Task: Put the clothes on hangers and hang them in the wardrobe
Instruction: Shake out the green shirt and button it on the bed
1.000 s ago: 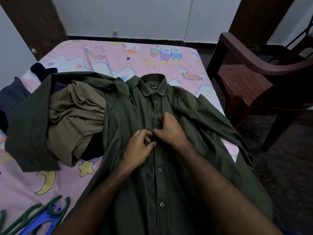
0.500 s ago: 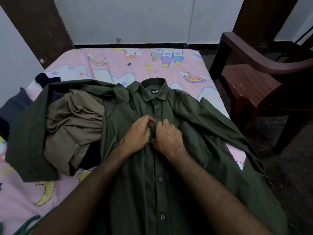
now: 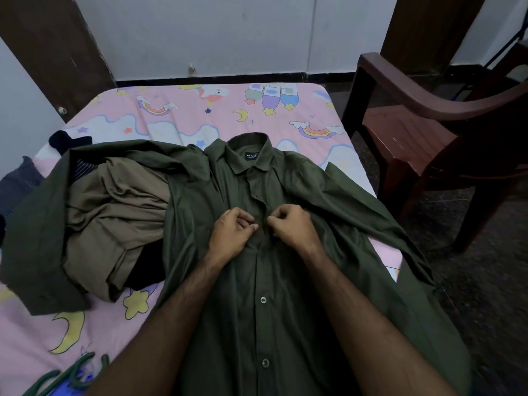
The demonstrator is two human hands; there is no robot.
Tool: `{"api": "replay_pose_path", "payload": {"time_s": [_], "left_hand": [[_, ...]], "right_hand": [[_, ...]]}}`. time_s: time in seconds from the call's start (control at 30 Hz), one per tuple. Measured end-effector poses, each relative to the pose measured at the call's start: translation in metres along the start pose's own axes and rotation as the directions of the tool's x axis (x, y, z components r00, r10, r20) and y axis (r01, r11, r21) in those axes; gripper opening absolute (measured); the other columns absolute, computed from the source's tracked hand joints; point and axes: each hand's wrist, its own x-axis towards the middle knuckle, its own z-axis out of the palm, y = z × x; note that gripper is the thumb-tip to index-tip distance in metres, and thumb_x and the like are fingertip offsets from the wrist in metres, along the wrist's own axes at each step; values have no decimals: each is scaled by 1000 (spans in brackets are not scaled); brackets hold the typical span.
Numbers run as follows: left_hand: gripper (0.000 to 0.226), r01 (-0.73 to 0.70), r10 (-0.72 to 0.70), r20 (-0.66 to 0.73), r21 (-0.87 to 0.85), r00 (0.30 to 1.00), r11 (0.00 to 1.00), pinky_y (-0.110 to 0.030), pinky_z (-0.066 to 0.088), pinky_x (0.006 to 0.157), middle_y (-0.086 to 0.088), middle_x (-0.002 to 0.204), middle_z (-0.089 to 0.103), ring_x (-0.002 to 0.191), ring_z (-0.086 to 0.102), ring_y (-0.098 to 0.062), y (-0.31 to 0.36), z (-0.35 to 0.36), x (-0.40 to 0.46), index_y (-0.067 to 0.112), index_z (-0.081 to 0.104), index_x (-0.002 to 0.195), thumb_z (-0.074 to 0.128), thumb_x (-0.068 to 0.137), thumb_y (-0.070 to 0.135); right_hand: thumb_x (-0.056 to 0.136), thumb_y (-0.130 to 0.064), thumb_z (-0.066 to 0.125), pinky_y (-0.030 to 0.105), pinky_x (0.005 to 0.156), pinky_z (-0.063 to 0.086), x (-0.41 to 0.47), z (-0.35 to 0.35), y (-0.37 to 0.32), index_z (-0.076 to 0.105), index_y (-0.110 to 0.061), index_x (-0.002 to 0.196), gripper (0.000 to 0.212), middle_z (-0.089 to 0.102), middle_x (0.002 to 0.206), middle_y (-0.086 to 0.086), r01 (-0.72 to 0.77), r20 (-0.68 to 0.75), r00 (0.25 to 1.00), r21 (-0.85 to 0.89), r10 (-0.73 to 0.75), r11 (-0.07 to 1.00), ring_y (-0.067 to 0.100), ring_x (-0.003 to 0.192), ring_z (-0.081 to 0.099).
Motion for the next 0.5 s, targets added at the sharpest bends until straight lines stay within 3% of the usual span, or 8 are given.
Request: {"api": "replay_pose_path", "payload": {"time_s": [0.07,0.17,0.23,0.33,0.5], "left_hand": [[13,8,-8,14,10,1000,1000,-11,44,65,-1,83,64,62,54,-3,0,0,-1,13,73,87,82,79,12],[11,51,-51,60,6,997,999,-7,40,58,2,74,66,56,54,2,3,-4,0,15,73,82,82,78,10],[12,103,-101,85,-28,991,994,-9,41,59,3,69,65,56,55,2,6,-6,2,17,72,79,82,78,10],[13,194,-174,142,-145,975,970,-28,50,69,-4,71,68,67,61,-12,8,-9,6,18,72,77,82,79,9],[12,279,-213,235,-300,948,912,-14,49,59,0,64,65,58,60,-4,19,-10,3,8,69,81,75,84,-2]], "right_hand": [[82,-16,67,36,73,63,3,-3,8,65,-12,70,12,68,64,-2,-57,53,998,217,46,974,15,64,70],[84,-8,71,28,67,59,2,-4,12,64,-10,72,14,65,64,1,-82,94,994,353,52,932,13,62,65],[81,-11,75,29,66,54,-2,0,13,65,-13,71,14,66,64,-1,-56,48,998,375,41,925,10,60,63],[75,-15,80,21,57,47,-10,11,13,66,-18,70,16,64,63,-7,-9,-62,997,405,37,914,3,56,57],[71,-20,83,22,61,49,-14,24,13,66,-18,76,18,62,66,-8,40,-175,985,313,16,949,2,58,55]]}}
